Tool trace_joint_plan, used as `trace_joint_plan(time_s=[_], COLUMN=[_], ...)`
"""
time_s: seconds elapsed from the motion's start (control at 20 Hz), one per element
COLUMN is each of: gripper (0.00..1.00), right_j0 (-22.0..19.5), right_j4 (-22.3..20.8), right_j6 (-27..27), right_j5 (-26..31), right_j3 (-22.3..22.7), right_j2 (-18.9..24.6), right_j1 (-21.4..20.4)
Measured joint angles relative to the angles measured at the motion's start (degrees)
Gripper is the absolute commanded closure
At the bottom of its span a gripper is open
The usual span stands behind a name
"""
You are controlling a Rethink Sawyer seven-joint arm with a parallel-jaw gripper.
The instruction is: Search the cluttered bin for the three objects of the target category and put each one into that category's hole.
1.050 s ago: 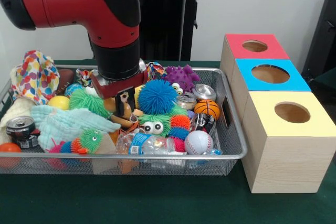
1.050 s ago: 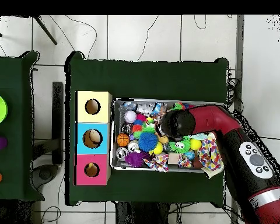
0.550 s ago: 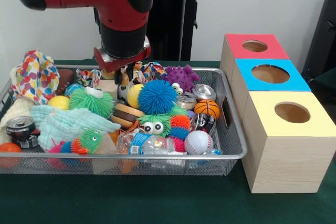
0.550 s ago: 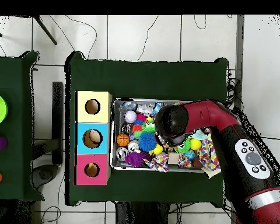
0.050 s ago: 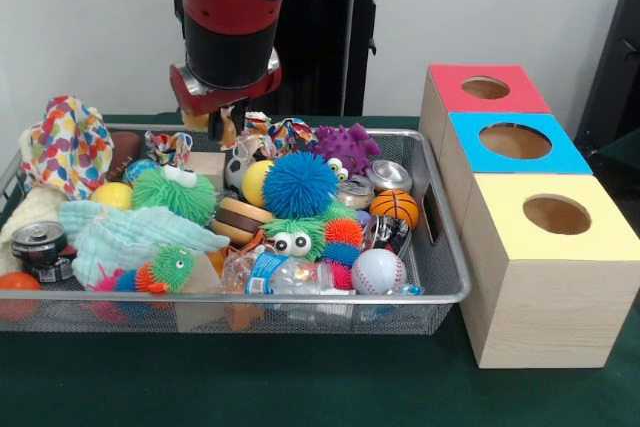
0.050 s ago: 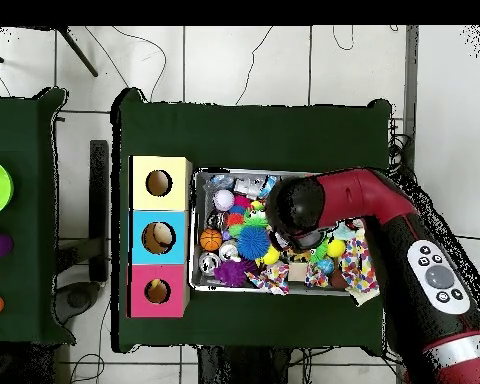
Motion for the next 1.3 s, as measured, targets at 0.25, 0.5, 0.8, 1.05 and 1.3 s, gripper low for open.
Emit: trace_joint_plan(time_s=[0.25, 0.5, 0.8, 1.05, 1.3], gripper=[1.00, 1.00, 1.00, 1.00, 1.00], right_j0=[0.52, 1.10, 1.87, 2.18, 2.40], right_j4=[2.19, 4.54, 7.66, 9.72, 11.44], right_j6=[0.00, 0.00, 0.00, 0.00, 0.00], right_j5=[0.00, 0.00, -0.01, -0.01, -0.01], right_j3=[0.34, 1.71, 4.20, 6.23, 8.16], right_j2=[-0.85, -1.83, -3.13, -3.72, -4.61], right_j1=[-1.93, -4.06, -6.46, -7.76, -8.46])
